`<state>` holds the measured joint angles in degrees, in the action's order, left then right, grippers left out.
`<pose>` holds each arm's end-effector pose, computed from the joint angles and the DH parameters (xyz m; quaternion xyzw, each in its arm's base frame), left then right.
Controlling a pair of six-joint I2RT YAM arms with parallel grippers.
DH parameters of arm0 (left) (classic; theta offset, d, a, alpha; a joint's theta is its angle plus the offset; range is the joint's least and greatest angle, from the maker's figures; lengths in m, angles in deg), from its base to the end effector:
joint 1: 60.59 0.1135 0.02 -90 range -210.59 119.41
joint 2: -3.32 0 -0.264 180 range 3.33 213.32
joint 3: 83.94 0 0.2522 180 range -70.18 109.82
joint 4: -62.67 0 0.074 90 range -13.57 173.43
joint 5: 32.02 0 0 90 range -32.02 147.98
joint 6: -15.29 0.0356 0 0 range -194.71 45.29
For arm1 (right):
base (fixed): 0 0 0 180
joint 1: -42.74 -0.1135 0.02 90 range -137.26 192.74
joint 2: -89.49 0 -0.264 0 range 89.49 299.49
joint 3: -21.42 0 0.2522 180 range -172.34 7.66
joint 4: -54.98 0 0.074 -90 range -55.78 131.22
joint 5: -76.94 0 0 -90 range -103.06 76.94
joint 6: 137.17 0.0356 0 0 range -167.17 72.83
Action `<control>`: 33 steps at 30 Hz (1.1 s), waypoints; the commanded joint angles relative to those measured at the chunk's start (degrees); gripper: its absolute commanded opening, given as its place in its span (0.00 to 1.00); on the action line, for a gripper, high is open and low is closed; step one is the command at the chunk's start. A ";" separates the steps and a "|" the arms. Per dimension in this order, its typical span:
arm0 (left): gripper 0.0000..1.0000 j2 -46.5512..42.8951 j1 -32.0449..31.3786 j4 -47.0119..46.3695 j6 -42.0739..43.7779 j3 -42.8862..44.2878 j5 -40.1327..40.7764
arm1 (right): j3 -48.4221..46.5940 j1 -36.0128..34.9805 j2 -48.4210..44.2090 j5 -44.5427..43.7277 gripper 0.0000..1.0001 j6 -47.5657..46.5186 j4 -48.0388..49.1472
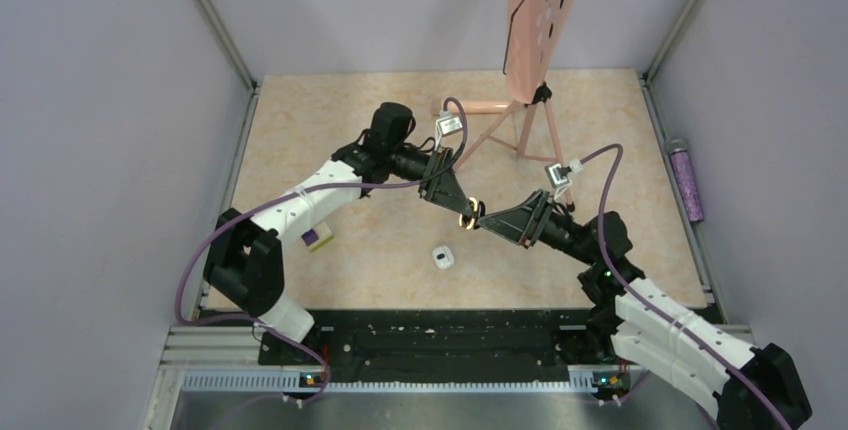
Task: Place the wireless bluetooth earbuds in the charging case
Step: Pass from the left arm to the right
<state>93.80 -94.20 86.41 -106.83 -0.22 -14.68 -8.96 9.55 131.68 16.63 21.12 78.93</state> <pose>0.2690 -0.2196 0.3049 0.3030 0.6956 -0.6490 0.0567 0.1358 0.1099 0.2612 -0.0069 0.6392 0.6841 0.3512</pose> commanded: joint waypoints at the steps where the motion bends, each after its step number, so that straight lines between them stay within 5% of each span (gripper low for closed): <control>1: 0.00 -2.16 0.12 -3.36 -0.40 -0.43 -1.92 | -3.01 0.84 0.52 0.56 0.43 0.24 3.74; 24: 0.00 -1.88 0.12 -3.65 -0.48 -0.61 -2.28 | -4.58 0.79 2.10 1.05 0.41 1.01 6.02; 33: 0.00 -2.01 0.10 -3.74 -0.27 -0.96 -2.31 | -4.05 0.80 2.24 0.64 0.25 1.09 5.71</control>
<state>93.80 -94.16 85.41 -107.62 -0.53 -15.29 -10.14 9.57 133.82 17.07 22.45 81.95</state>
